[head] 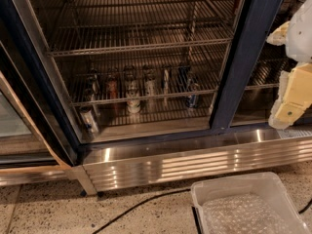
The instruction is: Pick pepsi can from bottom shelf of fridge
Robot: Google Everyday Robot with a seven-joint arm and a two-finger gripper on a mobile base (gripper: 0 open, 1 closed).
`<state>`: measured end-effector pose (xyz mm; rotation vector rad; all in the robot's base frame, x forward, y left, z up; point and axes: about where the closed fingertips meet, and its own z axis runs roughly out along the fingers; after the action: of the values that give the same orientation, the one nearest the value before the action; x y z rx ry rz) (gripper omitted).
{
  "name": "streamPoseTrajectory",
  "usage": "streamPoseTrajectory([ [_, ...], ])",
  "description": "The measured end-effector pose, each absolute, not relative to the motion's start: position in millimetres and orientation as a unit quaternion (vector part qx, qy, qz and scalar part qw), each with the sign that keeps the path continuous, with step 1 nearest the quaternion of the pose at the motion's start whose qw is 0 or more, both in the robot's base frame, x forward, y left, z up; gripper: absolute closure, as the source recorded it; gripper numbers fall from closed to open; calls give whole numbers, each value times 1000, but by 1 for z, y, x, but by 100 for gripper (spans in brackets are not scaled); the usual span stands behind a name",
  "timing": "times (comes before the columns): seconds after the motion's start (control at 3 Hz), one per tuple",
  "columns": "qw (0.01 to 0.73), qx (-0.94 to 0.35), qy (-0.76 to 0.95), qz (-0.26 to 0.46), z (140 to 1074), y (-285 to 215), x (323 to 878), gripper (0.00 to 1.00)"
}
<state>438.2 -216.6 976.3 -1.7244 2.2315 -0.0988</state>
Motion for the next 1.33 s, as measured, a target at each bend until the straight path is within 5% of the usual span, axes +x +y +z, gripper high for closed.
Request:
streamPoseTrajectory([
  [0.67, 149, -592, 792, -19, 941, -211, 443, 0],
  [1.33, 109, -573, 812, 18, 777, -189, 455, 0],
])
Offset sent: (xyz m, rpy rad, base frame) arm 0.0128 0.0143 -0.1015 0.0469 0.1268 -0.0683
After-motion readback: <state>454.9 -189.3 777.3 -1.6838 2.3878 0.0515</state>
